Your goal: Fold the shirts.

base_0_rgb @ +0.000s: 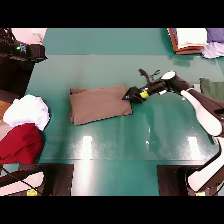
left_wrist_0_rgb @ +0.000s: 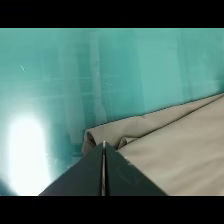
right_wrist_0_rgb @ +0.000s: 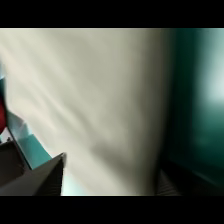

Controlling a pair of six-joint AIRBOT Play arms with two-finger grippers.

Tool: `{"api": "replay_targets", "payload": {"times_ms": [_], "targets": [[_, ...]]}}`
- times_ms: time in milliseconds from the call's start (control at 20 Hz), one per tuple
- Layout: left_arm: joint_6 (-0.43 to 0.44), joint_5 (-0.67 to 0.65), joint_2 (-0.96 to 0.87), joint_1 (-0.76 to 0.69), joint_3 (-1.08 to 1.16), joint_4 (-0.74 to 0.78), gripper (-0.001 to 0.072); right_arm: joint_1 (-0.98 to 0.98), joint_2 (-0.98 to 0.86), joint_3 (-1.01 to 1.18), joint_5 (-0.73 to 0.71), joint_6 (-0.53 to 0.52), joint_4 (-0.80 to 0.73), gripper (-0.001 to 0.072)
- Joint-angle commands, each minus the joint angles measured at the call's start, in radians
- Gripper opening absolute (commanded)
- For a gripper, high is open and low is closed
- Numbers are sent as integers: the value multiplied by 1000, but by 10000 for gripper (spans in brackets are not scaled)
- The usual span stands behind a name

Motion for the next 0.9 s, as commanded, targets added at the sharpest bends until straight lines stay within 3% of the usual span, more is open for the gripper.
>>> {"api": "replay_targets", "payload": {"times_ms": [0, 50, 200, 450, 850], "targets": [[2, -1, 0, 1, 0, -1, 25, 93, -92, 94, 12, 0, 72, 505], [2, -5, 0, 1, 0, -2, 25, 111, -107, 111, 16, -4, 79, 480], [1, -18, 0, -9, 0, -5, 25, 131, -117, 142, 21, -58, 77, 28], [2, -31, 0, -101, 0, -3, 25, 24, 19, 128, 21, -43, 5, 17], [-3, 47, 0, -256, 0, -4, 25, -530, 435, -13, 15, -16, -142, 17]]}}
